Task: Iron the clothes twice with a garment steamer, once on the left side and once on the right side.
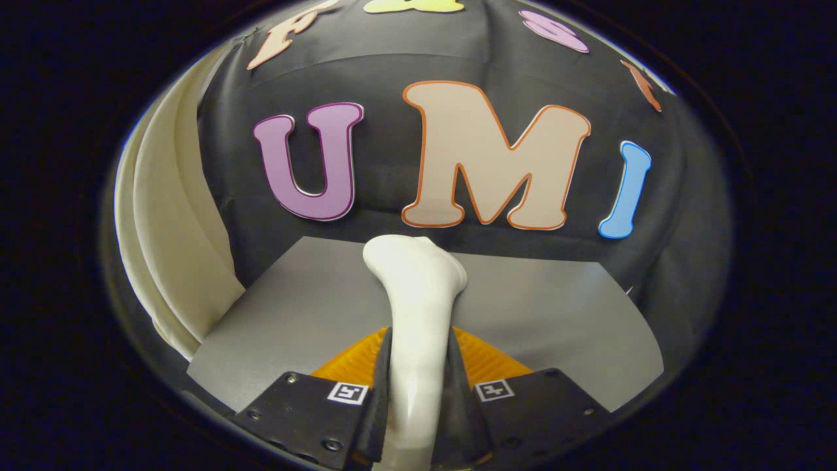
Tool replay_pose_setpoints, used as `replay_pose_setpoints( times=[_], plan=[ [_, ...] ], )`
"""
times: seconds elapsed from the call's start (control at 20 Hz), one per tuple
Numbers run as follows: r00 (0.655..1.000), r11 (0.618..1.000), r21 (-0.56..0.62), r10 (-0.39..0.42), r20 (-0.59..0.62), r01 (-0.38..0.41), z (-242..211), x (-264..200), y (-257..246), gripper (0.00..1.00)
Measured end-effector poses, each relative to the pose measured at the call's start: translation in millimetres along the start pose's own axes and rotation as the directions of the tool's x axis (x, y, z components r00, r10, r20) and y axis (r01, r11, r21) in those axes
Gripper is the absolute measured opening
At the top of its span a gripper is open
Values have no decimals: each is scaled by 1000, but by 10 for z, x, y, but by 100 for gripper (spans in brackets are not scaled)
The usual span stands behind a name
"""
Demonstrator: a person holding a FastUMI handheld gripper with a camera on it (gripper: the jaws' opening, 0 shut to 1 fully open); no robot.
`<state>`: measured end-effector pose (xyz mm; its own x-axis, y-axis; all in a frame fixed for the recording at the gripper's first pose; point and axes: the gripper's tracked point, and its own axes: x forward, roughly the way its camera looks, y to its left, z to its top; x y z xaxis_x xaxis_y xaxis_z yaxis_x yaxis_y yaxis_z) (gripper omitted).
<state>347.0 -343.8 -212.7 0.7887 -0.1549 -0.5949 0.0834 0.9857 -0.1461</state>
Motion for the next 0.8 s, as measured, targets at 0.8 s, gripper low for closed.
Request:
replay_pose_setpoints(
  times=[0.8],
  plan=[
    [946, 990, 61, 103, 306, -127, 283, -1437, 710, 36]
  ],
)
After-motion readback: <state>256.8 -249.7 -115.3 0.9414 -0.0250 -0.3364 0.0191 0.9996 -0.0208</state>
